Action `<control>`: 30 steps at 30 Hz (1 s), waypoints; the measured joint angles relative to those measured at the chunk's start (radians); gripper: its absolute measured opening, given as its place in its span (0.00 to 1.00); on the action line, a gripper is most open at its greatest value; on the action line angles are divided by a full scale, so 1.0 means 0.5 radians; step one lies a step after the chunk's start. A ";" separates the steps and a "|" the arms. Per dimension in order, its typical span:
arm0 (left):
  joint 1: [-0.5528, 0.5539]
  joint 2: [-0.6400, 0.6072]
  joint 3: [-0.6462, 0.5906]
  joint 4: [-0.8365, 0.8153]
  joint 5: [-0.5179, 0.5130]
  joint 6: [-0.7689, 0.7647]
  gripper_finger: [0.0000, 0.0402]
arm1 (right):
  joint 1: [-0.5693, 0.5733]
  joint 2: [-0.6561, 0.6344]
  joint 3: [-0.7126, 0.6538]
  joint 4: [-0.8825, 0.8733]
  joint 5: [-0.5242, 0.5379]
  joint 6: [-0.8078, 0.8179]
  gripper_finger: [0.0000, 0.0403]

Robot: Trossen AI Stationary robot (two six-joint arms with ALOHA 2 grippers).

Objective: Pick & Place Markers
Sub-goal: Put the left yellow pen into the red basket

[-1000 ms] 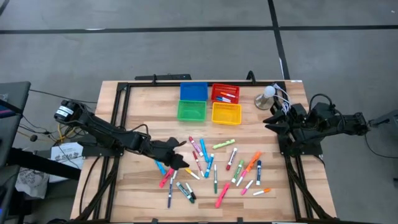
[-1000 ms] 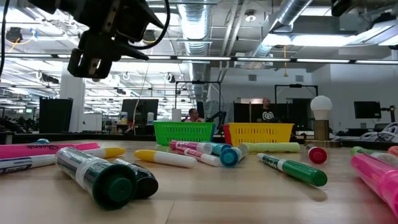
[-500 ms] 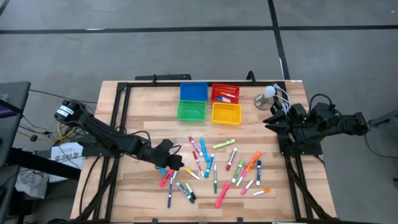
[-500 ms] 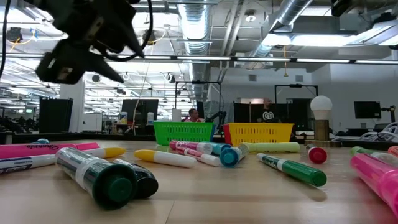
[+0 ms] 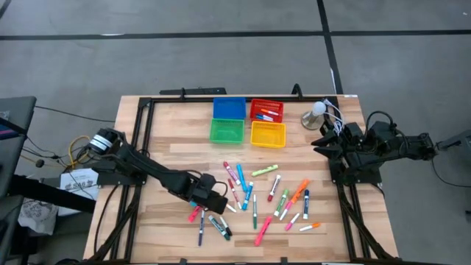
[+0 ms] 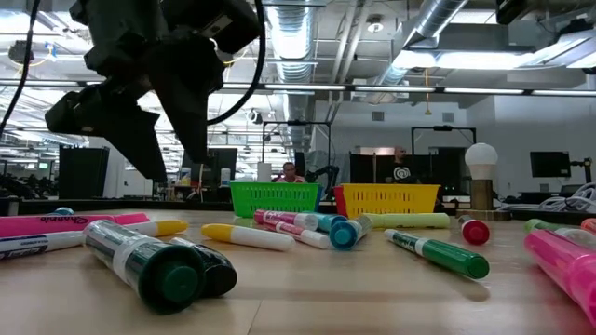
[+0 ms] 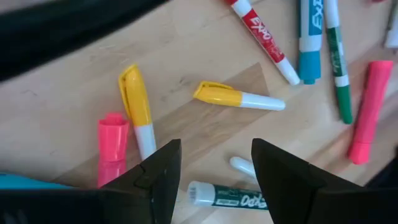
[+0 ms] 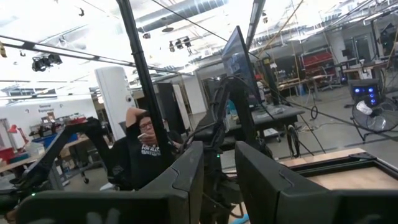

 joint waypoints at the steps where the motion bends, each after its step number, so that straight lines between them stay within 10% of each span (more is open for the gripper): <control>1: -0.004 0.015 0.016 0.000 0.000 0.004 0.48 | 0.000 0.000 0.000 0.000 0.000 0.000 0.20; 30: -0.021 0.180 0.015 -0.067 0.030 0.008 0.48 | 0.000 0.000 0.000 0.001 0.001 0.006 0.20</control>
